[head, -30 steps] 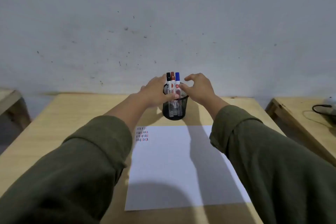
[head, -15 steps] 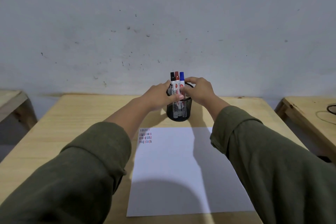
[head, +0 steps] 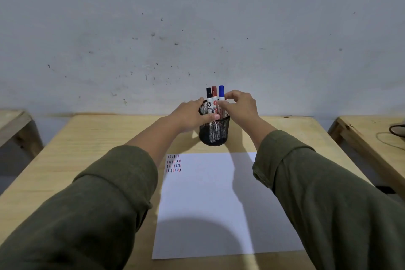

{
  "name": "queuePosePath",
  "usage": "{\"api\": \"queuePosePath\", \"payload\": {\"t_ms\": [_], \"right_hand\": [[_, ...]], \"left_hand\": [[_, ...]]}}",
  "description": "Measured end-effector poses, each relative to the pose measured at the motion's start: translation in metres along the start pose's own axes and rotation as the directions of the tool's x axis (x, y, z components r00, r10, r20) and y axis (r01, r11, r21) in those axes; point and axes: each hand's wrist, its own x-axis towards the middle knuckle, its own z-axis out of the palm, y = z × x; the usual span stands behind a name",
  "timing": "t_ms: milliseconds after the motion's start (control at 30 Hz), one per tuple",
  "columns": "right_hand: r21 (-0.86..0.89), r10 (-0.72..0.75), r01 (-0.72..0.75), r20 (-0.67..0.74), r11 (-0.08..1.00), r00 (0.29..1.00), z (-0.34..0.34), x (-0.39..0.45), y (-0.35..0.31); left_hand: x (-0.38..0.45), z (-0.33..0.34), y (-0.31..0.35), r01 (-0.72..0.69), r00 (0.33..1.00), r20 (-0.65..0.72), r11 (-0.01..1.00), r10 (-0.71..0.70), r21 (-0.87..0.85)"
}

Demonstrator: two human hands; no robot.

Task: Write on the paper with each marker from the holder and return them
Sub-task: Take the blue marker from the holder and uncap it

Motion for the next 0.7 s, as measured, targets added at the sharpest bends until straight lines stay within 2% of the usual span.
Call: {"api": "queuePosePath", "payload": {"t_ms": [167,267,367,433,567,700], "right_hand": [[0.066,-0.031,0.033,-0.034,0.997,0.999,-0.013,-0.005,-0.011],[0.116,-0.063,0.07,-0.058,0.991,0.996,-0.022,-0.006,-0.023],[0.148,-0.126,0.136,-0.074,0.98,0.989,-0.036,-0.014,-0.039],[0.158,-0.176,0.183,-0.062,0.97,0.982,-0.044,-0.021,-0.05],[0.201,-0.257,0.247,0.027,0.948,0.966,-0.052,-0.04,-0.065],[0.303,-0.287,0.25,0.081,0.919,0.955,-0.058,-0.063,-0.076]], "left_hand": [[0.0,-0.001,0.002,0.028,0.999,-0.027,0.996,-0.026,0.079],[0.001,-0.006,0.006,0.055,0.988,-0.151,0.995,-0.042,0.084],[-0.004,-0.021,0.019,-0.1,0.921,-0.383,0.994,0.076,-0.044],[-0.012,-0.032,0.033,-0.215,0.879,-0.457,0.969,0.138,-0.122],[-0.034,-0.046,0.06,-0.32,0.856,-0.5,0.893,0.129,-0.317],[-0.052,-0.05,0.069,-0.34,0.88,-0.469,0.789,0.076,-0.511]]}}
